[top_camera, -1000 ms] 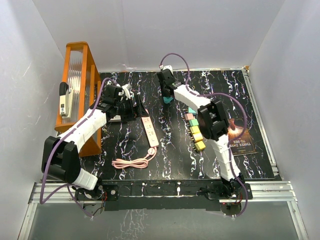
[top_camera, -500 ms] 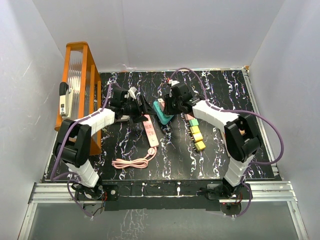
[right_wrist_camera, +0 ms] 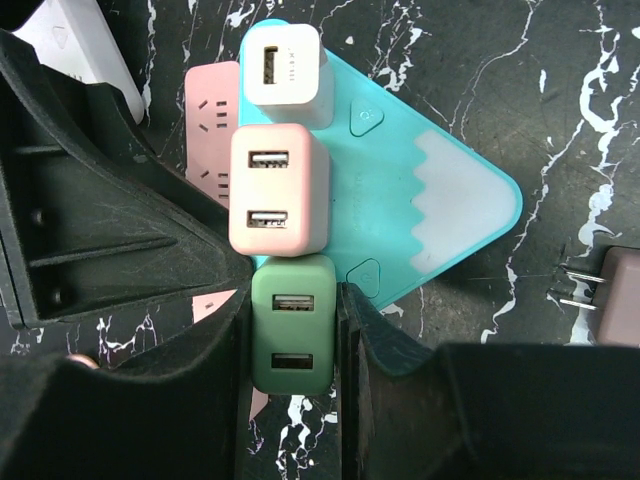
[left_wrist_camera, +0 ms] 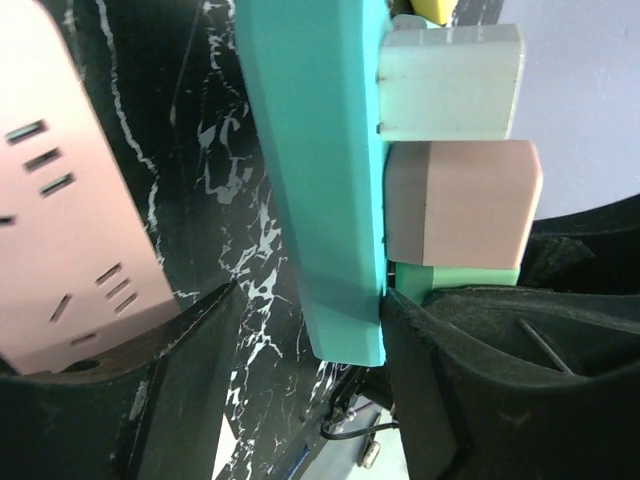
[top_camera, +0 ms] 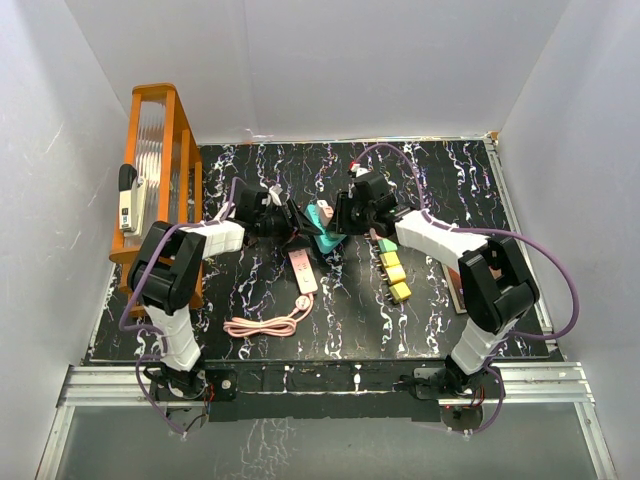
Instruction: Pull the plug off the socket
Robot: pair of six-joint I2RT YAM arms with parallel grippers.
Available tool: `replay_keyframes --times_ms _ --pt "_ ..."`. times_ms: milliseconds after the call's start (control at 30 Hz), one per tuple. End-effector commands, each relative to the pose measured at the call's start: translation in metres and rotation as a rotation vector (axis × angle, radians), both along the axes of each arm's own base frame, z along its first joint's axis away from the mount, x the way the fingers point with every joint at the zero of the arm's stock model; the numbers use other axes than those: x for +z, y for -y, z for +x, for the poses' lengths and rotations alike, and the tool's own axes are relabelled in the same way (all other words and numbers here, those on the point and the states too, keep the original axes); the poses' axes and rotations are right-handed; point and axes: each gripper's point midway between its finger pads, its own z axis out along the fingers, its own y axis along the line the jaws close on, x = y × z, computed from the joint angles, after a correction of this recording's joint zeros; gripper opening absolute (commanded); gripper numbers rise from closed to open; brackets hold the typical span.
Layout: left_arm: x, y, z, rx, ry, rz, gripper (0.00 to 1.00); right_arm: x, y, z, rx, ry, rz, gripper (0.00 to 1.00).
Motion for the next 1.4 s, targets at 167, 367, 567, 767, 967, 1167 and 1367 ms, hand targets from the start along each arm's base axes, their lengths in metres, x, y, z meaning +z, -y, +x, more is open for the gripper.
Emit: replay_keyframes --times_ms 167,367,567,767,967,1167,1367 --pt "0.014 0.022 0.016 0.001 0.042 -0.115 0.48 0.061 -0.014 0.015 0.009 0.146 0.155 0.00" --pt "0.024 0.030 0.020 0.012 0.059 -0.202 0.47 0.064 -0.015 0.017 0.008 0.153 0.162 0.00" --pt "0.018 0.025 0.023 0.038 0.064 -0.143 0.25 0.067 -0.017 0.018 0.008 0.153 0.170 0.00" --pt "-0.013 0.002 0.022 0.099 0.011 0.067 0.00 0.081 -0.015 0.023 -0.012 0.160 0.160 0.00" --pt "-0.046 -0.030 0.005 0.120 -0.041 0.280 0.00 0.127 0.003 0.034 -0.080 0.261 0.110 0.00" --pt "-0.049 -0.037 -0.001 0.111 -0.044 0.314 0.00 0.167 0.048 0.056 -0.187 0.344 0.110 0.00" --pt "-0.022 -0.023 -0.004 0.052 -0.003 0.218 0.00 0.139 0.127 0.116 -0.351 0.350 0.103 0.00"
